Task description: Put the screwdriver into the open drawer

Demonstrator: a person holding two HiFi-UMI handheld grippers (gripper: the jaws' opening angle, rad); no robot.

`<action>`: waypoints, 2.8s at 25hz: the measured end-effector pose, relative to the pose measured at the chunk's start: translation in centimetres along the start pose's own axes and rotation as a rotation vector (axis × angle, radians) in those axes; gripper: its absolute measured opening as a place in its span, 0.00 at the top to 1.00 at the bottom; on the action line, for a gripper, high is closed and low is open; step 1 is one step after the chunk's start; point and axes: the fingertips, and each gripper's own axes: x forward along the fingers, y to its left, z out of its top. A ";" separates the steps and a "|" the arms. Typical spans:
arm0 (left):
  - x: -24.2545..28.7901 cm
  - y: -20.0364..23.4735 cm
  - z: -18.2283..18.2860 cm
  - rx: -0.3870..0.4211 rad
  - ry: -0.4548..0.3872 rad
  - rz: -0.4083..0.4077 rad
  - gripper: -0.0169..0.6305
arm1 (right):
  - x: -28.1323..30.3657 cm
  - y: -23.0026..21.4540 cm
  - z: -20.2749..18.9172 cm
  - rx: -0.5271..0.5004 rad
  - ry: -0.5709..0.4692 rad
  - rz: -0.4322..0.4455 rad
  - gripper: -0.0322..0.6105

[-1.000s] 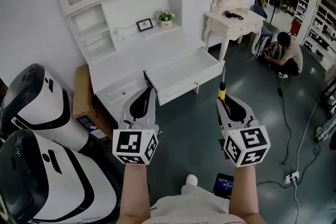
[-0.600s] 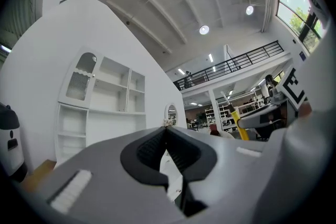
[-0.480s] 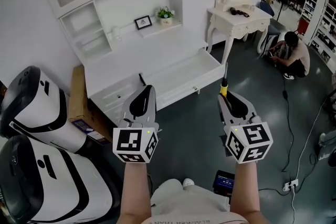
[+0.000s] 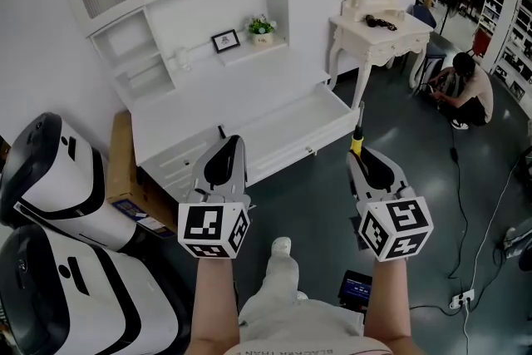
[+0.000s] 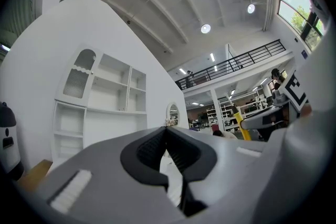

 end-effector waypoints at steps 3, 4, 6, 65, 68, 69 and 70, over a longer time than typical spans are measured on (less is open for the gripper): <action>1.4 0.4 -0.1 0.002 -0.006 -0.004 0.96 | 1.2 -0.8 0.2 0.002 -0.003 -0.006 0.83; 2.0 0.6 -0.2 0.001 -0.008 -0.005 0.96 | 1.6 -1.0 0.2 0.002 -0.004 -0.009 0.83; 3.1 1.1 -0.4 -0.001 -0.011 -0.008 0.96 | 2.6 -1.5 0.4 -0.001 -0.006 -0.013 0.83; 35.7 18.4 -14.5 -0.109 0.112 -0.003 0.96 | 39.8 -13.7 -5.4 -0.005 0.238 -0.016 0.83; 36.7 18.4 -15.6 -0.112 0.134 0.007 0.96 | 41.2 -14.4 -7.2 0.009 0.287 0.003 0.83; 37.0 18.5 -16.0 -0.115 0.142 0.010 0.96 | 41.6 -14.6 -7.8 0.016 0.305 0.009 0.83; 37.2 18.5 -16.4 -0.117 0.152 0.014 0.96 | 41.9 -14.7 -8.5 0.025 0.323 0.016 0.83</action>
